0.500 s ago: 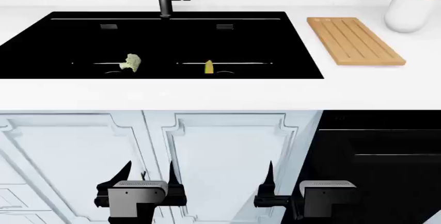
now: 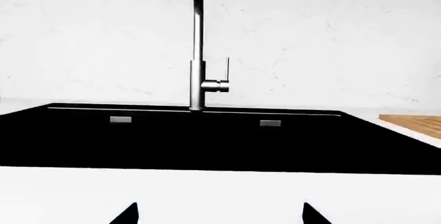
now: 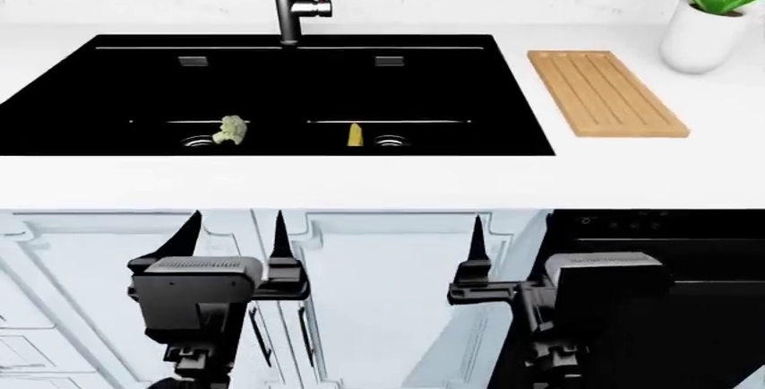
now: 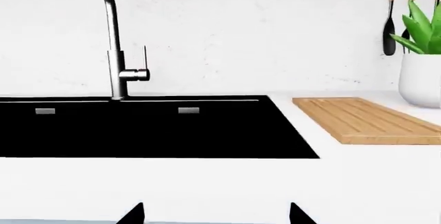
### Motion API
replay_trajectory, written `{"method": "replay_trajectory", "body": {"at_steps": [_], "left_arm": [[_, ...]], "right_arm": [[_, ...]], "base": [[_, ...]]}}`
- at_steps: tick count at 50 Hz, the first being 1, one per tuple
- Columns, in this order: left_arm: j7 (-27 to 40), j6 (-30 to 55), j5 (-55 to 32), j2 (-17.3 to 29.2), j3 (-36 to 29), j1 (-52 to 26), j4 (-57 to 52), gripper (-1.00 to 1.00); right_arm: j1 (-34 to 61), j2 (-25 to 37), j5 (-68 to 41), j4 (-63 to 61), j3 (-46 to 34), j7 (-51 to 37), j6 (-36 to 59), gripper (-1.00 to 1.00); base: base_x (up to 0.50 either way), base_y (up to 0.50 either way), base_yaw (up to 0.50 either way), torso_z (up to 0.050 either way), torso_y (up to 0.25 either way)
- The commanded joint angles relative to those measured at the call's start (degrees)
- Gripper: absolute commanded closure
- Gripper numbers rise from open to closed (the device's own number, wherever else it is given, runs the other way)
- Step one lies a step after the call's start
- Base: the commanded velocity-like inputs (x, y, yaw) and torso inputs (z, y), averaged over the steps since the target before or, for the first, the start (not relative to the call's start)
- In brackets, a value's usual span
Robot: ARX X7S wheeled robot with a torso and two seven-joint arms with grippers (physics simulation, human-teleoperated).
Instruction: Pick the vegetables from the sink and place them on the cutting board.
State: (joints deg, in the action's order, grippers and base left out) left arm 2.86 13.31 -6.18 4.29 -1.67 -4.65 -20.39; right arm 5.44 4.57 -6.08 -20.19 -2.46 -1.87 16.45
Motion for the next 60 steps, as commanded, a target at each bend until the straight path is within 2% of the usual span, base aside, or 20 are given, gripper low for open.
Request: {"method": "replay_trajectory", "body": {"at_steps": [1,12,23,41,44,48,50,52,55,60], "left_arm": [[2.3,12.42,-1.9,2.23,-0.9,-7.23,-18.56,-1.0],[3.83,11.11,0.48,3.14,-3.8,-7.06,-18.63,-1.0],[4.91,11.59,0.44,3.75,-4.4,-7.39,-19.08,-1.0],[6.49,14.55,-0.52,3.98,-4.94,-9.18,-15.64,-1.0],[5.97,20.13,-3.22,3.79,-3.14,-15.61,-12.83,-1.0],[6.49,30.06,-1.57,3.6,-5.2,-35.54,-1.03,-1.0],[6.61,30.27,-0.74,2.64,-6.28,-43.44,7.46,-1.0],[6.74,30.41,-1.84,1.09,-4.56,-49.43,15.59,-1.0],[7.41,29.54,-2.82,0.11,-2.33,-54.91,23.59,-1.0],[8.32,28.97,-3.24,0.18,-1.18,-58.47,28.64,-1.0]], "right_arm": [[5.79,3.13,-3.98,-18.14,0.6,-0.42,14.07,-1.0],[6.42,3.69,-3.18,-18.84,-2.18,-1.38,15.39,-1.0],[6.53,4.54,-1.4,-19.4,-4.91,-2.55,15.98,-1.0],[6.68,4.6,-2.21,-18.74,-3.08,-4.88,15.8,-1.0],[12.37,4.63,-5.35,-17.06,-0.11,-4.5,20.68,-1.0],[34.93,7.08,-7.05,-8.46,0.36,-3.76,36.46,-1.0],[43.02,7.5,-6.77,1.51,0.01,-2.67,37.15,-1.0],[48.0,7.69,-5.7,10.36,-1.35,-2.02,35.94,-1.0],[52.77,7.23,-4.88,20.22,-2.19,-1.54,33.93,-1.0],[57.61,7.18,-4.18,27.79,-2.11,-2.1,33.96,-1.0]], "base": [[0.0,0.0,0.0,0.05,0.0],[0.0,0.11,0.0,0.05,0.0],[0.06,0.5,0.0,0.0,0.0],[0.18,0.5,0.0,0.0,0.0],[0.29,0.48,0.0,0.0,0.0],[0.37,0.4,0.0,0.0,0.0],[0.5,0.12,0.0,0.0,0.0],[0.5,0.0,0.0,0.0,0.0],[0.5,0.0,0.0,0.0,0.0],[0.5,-0.02,0.0,0.0,0.0]]}}
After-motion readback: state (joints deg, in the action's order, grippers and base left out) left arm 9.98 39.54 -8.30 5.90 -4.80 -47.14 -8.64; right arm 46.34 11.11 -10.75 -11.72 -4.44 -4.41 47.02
